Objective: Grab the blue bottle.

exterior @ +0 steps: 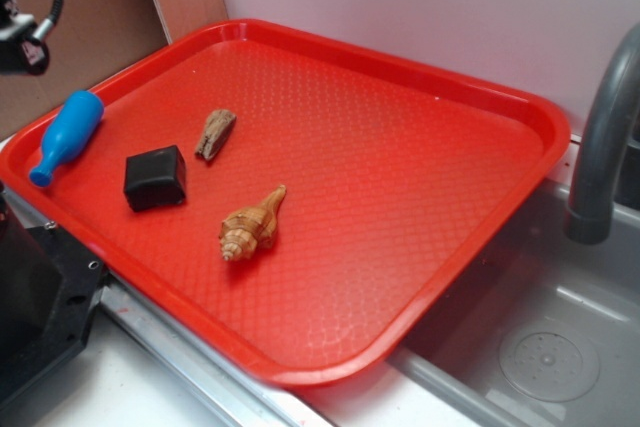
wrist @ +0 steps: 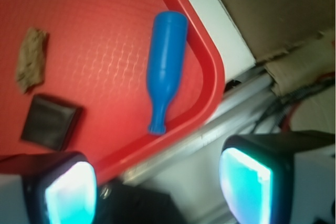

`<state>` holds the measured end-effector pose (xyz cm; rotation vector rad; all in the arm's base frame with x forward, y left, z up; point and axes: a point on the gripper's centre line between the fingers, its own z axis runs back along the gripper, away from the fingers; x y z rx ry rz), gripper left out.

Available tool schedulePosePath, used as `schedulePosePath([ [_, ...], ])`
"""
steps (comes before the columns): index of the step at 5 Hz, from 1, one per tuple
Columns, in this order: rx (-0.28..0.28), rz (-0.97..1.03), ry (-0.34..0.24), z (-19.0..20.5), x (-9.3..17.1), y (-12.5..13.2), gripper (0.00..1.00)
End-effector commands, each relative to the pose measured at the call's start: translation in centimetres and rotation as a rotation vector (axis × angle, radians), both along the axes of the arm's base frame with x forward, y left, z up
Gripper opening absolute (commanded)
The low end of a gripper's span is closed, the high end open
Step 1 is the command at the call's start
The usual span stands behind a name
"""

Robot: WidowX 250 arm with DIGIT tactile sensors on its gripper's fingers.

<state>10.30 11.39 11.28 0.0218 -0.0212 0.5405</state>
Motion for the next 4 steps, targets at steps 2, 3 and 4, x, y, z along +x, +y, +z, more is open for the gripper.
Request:
schedulePosePath([
  [2, 0.015, 0.177, -0.031, -5.9, 2.9, 2.0, 1.0],
  [3, 0.005, 0.141, -0.004, -7.5, 2.7, 2.2, 1.0],
  [4, -0.002, 0.075, 0.01, -8.7, 3.2, 2.0, 1.0],
])
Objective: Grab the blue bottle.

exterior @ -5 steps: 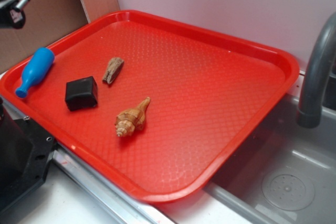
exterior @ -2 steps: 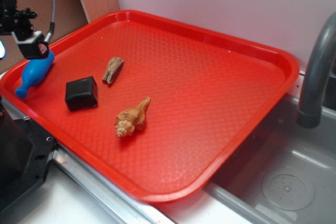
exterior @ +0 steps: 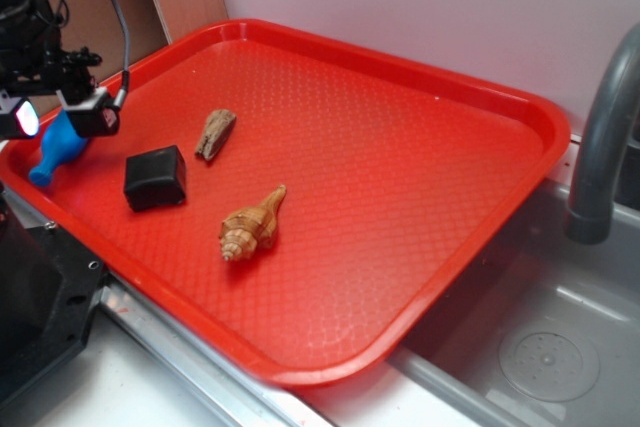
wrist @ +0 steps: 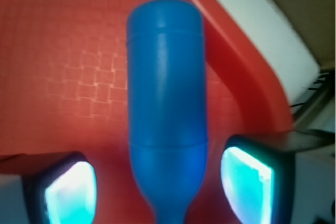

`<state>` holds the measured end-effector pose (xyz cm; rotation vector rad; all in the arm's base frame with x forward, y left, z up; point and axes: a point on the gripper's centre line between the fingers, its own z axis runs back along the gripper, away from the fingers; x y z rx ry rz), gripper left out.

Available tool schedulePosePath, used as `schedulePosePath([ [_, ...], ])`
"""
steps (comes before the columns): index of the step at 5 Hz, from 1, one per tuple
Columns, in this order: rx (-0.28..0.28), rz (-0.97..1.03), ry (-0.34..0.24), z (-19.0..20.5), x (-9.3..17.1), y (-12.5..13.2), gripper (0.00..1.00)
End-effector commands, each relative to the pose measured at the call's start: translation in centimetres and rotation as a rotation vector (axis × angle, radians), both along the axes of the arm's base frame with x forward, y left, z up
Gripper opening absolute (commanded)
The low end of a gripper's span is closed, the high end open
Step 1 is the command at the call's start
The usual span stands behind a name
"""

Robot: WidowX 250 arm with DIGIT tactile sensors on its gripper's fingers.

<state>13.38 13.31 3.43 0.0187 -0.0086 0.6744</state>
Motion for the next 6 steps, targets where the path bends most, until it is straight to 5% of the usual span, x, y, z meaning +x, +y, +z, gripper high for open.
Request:
schedulePosePath([
  [1, 0.041, -0.004, 0.039, -1.7, 0.5, 0.3, 1.0],
  [2, 0.028, -0.003, 0.045, -1.8, 0.9, 0.0, 1.0],
  [3, 0.074, -0.015, 0.037, -1.4, 2.2, -1.2, 0.0],
  [6, 0.035, -0.037, -0.116, 1.2, 0.9, -2.9, 0.0],
])
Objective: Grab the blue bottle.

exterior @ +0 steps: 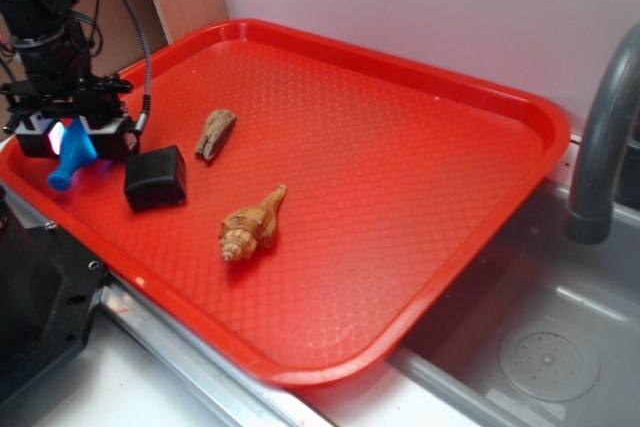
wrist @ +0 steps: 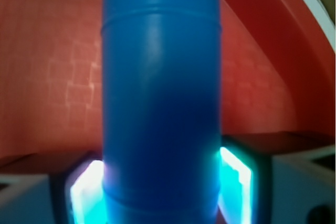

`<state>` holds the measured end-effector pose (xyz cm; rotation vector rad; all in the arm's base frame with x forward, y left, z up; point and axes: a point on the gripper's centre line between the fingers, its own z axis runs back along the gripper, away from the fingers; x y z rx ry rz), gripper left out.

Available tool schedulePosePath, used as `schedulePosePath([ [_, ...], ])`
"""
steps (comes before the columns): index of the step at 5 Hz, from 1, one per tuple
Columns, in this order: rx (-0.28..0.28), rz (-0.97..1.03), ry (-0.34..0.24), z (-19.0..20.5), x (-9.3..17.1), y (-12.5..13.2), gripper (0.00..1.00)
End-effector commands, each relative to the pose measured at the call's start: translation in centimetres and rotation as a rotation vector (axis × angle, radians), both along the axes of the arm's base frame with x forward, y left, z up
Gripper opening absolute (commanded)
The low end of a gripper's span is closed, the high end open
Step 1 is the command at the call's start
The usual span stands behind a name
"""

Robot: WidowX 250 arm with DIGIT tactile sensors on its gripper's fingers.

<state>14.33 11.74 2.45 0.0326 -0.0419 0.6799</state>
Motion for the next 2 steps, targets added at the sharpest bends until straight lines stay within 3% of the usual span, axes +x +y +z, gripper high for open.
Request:
schedulePosePath([
  [1, 0.009, -0.141, -0.126, 5.4, 0.1, -2.6, 0.0],
  [2, 0.016, -0.194, -0.132, 9.9, 1.1, -4.7, 0.0],
])
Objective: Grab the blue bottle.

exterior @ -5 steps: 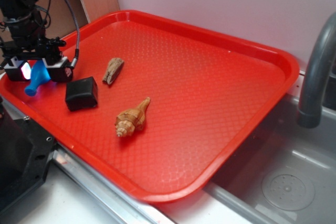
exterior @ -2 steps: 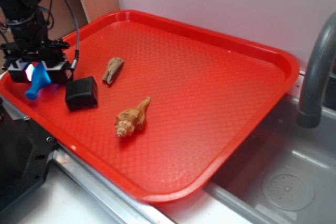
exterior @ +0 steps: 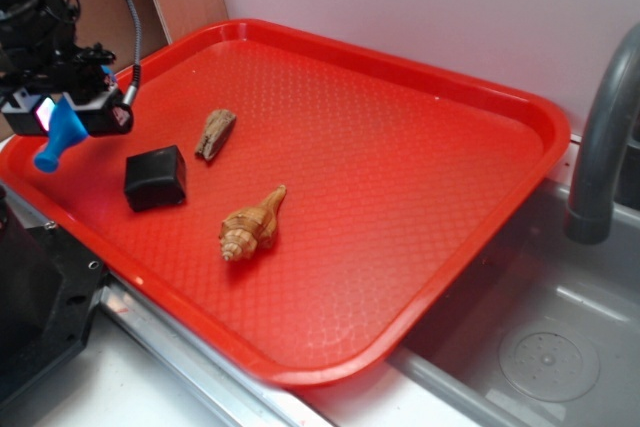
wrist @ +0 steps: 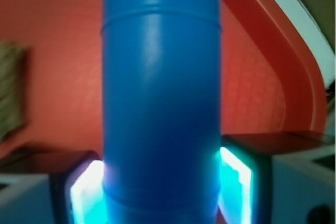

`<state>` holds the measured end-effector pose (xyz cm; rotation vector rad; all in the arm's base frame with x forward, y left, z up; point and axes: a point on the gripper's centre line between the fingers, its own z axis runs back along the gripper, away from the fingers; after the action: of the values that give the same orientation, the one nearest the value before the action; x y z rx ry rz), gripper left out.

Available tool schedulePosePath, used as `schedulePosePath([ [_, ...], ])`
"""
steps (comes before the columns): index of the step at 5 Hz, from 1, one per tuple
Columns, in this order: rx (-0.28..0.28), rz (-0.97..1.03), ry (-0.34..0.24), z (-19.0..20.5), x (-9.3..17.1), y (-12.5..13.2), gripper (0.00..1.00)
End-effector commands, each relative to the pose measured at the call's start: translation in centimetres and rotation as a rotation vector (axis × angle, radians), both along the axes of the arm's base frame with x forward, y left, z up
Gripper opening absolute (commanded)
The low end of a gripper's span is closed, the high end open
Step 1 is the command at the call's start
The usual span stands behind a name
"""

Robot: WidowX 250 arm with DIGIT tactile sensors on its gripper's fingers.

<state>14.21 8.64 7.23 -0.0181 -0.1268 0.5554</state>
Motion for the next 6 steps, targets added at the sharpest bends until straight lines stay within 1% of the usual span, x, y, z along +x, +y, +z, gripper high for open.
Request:
schedulePosePath([
  [1, -0.009, -0.159, -0.032, 8.9, 2.4, -3.5, 0.0],
  [2, 0.023, -0.265, -0.027, 11.7, 3.1, -4.9, 0.0],
  [3, 0.032, -0.351, -0.033, 13.1, 3.2, -6.0, 0.0],
  [4, 0.007, -0.448, -0.049, 13.9, 3.4, -7.2, 0.0],
  [5, 0.005, -0.568, -0.081, 14.9, 3.5, -8.8, 0.0],
  [6, -0.015, -0.608, -0.091, 14.7, 3.4, -9.1, 0.0],
])
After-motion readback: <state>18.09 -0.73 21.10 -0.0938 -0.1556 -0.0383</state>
